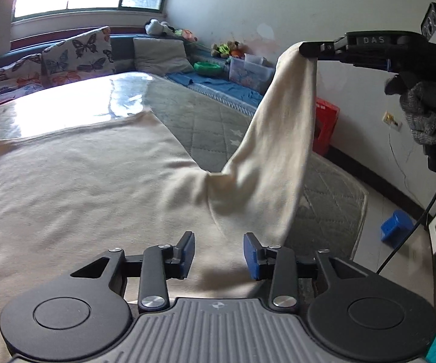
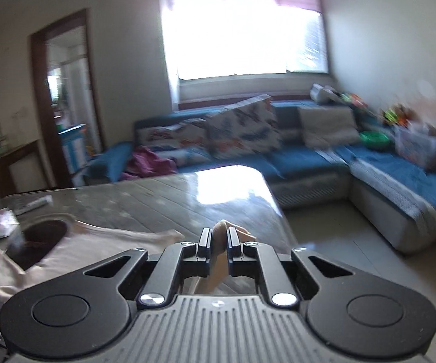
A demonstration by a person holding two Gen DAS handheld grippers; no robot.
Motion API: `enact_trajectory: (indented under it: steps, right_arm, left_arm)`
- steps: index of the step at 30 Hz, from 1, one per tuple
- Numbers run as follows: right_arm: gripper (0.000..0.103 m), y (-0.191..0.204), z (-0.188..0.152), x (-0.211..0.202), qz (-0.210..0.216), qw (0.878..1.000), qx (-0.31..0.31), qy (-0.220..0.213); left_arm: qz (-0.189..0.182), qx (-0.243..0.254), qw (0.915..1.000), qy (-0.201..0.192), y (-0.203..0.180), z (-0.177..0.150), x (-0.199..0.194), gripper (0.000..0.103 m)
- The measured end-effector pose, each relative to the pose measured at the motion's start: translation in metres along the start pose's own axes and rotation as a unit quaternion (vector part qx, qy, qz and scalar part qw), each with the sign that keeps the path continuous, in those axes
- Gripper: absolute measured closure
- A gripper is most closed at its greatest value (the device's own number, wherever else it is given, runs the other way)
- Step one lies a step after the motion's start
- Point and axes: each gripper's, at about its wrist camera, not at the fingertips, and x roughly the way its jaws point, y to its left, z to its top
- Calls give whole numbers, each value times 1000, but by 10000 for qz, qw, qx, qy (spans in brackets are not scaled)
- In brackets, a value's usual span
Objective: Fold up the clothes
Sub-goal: 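Fold the held sleeve across the sweatshirt body and open the right gripper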
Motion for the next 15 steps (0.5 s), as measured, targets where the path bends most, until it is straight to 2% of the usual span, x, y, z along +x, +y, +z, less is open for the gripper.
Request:
enact_trajectory:
  steps: [2,7,12,15]
  right_arm:
    - [94,21,11,2,270,9994,-207,-44]
    - [94,84,25,21,1020,9925,-679,2]
    - [94,147,19,52,1735,9789,-1028,330]
    - [94,174,9,70,1979,9711,-1199,582]
  left_arm:
    - [104,-154,9997,-179,10,1,-13,58]
    - [522,-525,9961,-475,42,-8,-48,57]
    - [877,-990,9895,-580,72,-26,-74,57]
    - [1008,-1215,9859,-558,83,-36,-82,57]
